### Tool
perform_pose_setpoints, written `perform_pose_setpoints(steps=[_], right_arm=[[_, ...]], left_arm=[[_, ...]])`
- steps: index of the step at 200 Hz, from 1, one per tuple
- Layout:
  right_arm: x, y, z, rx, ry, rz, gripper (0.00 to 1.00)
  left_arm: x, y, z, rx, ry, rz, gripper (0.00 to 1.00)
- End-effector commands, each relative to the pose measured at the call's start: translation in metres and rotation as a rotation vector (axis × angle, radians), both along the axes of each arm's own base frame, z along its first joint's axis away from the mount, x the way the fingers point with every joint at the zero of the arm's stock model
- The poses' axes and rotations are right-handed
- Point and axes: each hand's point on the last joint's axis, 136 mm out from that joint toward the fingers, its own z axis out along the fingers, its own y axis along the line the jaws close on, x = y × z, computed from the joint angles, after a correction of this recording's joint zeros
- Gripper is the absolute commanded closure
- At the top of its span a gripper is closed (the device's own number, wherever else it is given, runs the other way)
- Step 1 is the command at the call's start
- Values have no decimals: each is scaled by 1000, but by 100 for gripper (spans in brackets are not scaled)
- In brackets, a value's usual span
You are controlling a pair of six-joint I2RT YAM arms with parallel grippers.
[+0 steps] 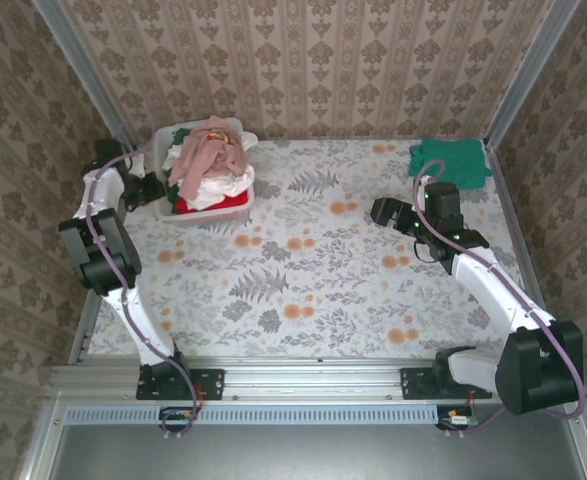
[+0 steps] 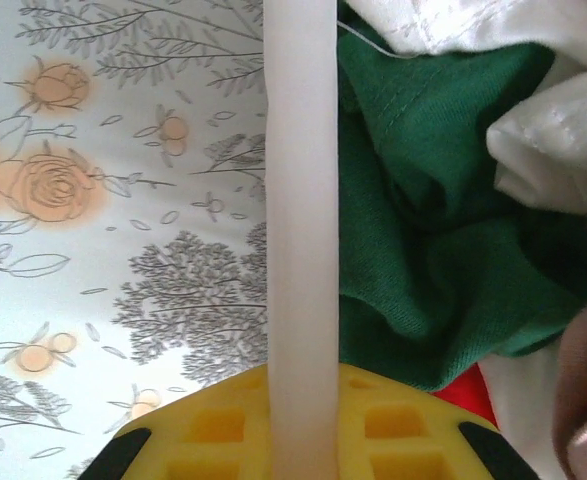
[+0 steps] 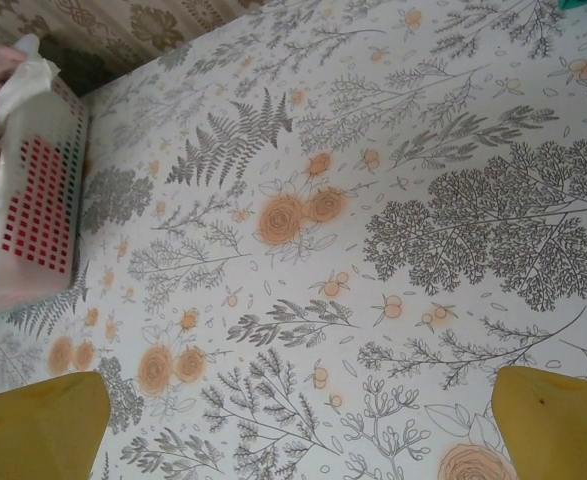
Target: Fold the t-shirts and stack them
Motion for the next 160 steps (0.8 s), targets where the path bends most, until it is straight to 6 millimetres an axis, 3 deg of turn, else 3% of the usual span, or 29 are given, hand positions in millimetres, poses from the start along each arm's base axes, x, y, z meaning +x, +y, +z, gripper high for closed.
perform_pose_setpoints(steps=[1, 41, 50, 55, 66, 72, 80, 104, 130, 160], right_arm=[[7, 1, 13, -22, -25, -13, 0], [9, 7, 8, -26, -12, -3, 0], [10, 10, 6, -26, -8, 1, 0], [10, 11, 5, -27, -3, 6, 0], [10, 16, 4, -30, 3, 18, 0], [10, 18, 3, -31, 6, 25, 0], [9, 20, 2, -33, 8, 30, 0], [6, 24, 0, -44, 16, 43, 0], [3, 24, 2, -50, 12, 49, 0], [-2, 26, 3, -43, -1, 60, 0]], left_arm=[[-6, 24, -3, 13, 33, -25, 97], [15, 66, -3, 8, 13, 59, 97], [22, 69, 1, -12, 6, 73, 91], [25, 71, 3, -12, 6, 85, 83], [28, 77, 9, 1, 14, 115, 81], [29, 77, 12, 2, 11, 121, 75], [31, 75, 18, 0, 1, 119, 59], [28, 72, 42, 48, -29, 119, 43], [20, 62, 72, 101, -51, 119, 38], [19, 33, 113, 123, -154, 130, 32]])
